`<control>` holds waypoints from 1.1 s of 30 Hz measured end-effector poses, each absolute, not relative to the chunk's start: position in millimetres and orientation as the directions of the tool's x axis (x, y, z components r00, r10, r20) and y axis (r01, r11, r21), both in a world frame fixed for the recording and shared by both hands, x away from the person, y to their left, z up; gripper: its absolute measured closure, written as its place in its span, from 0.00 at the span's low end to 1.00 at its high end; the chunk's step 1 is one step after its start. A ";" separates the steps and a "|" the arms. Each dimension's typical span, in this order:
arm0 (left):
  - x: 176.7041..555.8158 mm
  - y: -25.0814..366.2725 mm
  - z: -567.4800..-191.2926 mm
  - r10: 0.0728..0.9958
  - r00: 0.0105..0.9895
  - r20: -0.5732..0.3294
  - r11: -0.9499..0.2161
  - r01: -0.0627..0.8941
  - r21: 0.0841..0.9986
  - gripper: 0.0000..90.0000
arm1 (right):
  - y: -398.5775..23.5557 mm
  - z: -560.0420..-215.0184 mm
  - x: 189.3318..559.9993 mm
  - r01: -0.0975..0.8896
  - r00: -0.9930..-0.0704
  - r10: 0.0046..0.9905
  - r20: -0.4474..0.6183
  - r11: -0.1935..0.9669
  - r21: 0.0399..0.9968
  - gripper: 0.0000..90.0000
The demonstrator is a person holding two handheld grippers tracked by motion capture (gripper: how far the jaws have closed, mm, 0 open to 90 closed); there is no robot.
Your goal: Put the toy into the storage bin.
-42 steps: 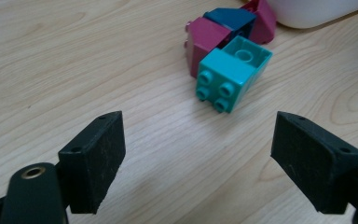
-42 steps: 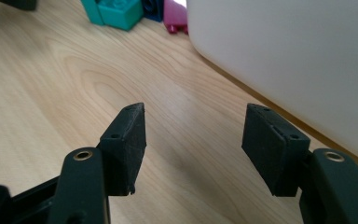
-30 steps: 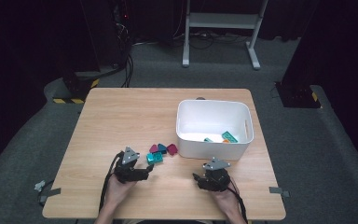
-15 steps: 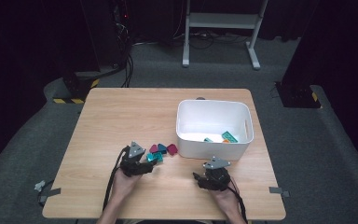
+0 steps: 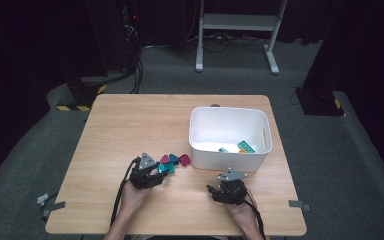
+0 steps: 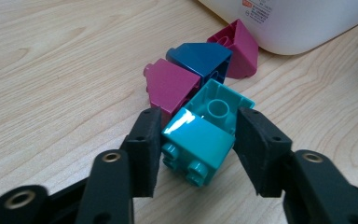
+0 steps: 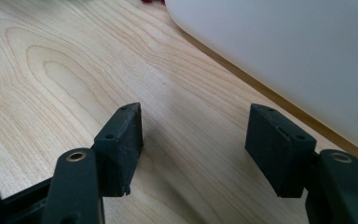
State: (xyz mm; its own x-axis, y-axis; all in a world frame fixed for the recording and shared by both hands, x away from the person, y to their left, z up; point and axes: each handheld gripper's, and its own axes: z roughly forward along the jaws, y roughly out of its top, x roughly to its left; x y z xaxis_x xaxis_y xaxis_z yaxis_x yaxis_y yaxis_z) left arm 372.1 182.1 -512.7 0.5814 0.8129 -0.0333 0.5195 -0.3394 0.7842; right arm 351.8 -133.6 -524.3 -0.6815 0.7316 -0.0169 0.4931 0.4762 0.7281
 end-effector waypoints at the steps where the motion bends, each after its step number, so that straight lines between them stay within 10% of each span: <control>1: 372.0 182.2 -512.8 0.813 0.581 -0.036 -0.337 0.521 0.784 0.59 | -133.6 -524.3 351.8 0.493 -0.681 0.732 -0.017 0.476 0.728 0.41; 33: 362.2 189.1 -471.1 0.812 0.581 -0.059 -0.335 0.546 0.768 0.61 | -134.0 -524.5 352.4 0.501 -0.675 0.738 -0.014 0.472 0.726 0.38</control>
State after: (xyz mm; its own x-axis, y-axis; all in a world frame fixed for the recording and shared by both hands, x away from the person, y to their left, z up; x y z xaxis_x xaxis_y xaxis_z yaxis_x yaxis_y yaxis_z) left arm 362.2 189.1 -471.1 0.5809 0.8118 -0.0591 0.5458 -0.3347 0.7682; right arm 352.4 -134.0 -524.5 -0.6749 0.7378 -0.0144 0.5006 0.4721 0.7256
